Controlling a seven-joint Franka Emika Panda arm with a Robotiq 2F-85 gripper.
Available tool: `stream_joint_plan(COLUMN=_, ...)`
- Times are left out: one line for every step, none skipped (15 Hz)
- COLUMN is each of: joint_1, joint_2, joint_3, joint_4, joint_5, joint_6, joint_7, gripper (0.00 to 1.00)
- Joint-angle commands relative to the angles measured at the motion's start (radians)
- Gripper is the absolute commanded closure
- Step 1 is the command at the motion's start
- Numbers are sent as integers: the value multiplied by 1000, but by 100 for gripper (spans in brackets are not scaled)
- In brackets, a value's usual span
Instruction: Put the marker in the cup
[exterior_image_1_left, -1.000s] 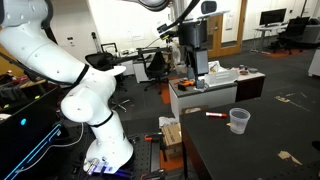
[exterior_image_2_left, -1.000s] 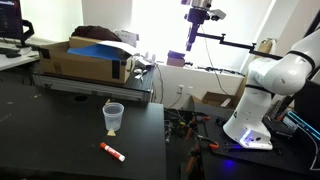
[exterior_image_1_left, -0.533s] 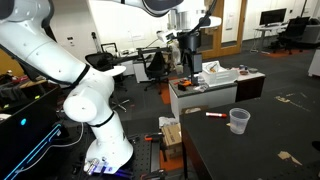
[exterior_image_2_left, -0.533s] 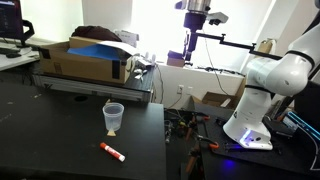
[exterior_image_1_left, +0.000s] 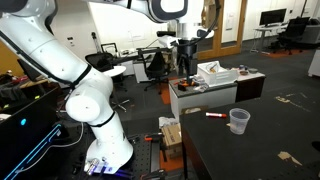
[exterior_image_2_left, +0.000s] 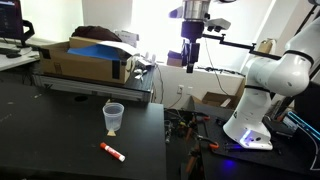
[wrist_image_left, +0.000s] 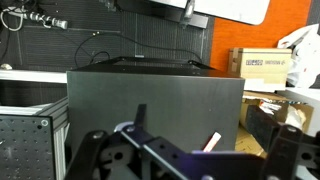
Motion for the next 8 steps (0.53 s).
stream_joint_plan(joint_1=3, joint_2=2, joint_3=-3, joint_4=3, joint_5=-1, joint_6=-2, joint_7=2, gripper=0)
stream_joint_plan(joint_1=3, joint_2=2, joint_3=-3, joint_4=4, joint_5=-1, joint_6=-2, joint_7=2, gripper=0)
stream_joint_plan(joint_1=3, joint_2=-3, joint_3=-9, joint_4=-2, joint_5=11, joint_6=6, joint_7=2, gripper=0)
stream_joint_plan(joint_1=13, joint_2=-3, joint_3=-17, joint_4=-14, joint_5=39, joint_6=24, joint_7=-12, gripper=0)
stream_joint_plan(joint_1=23, joint_2=4, joint_3=-25, joint_4=-23, joint_5=86, joint_6=47, joint_7=-13, gripper=0)
stream_joint_plan(joint_1=32, joint_2=7, joint_3=-32, joint_4=-32, joint_5=142, joint_6=70, joint_7=-17, gripper=0)
stream_joint_plan(joint_1=45, joint_2=12, joint_3=-38, joint_4=-44, joint_5=208, joint_6=91, joint_7=-27, gripper=0)
stream_joint_plan(joint_1=60, joint_2=15, joint_3=-43, joint_4=-58, joint_5=274, joint_6=116, joint_7=-44, gripper=0)
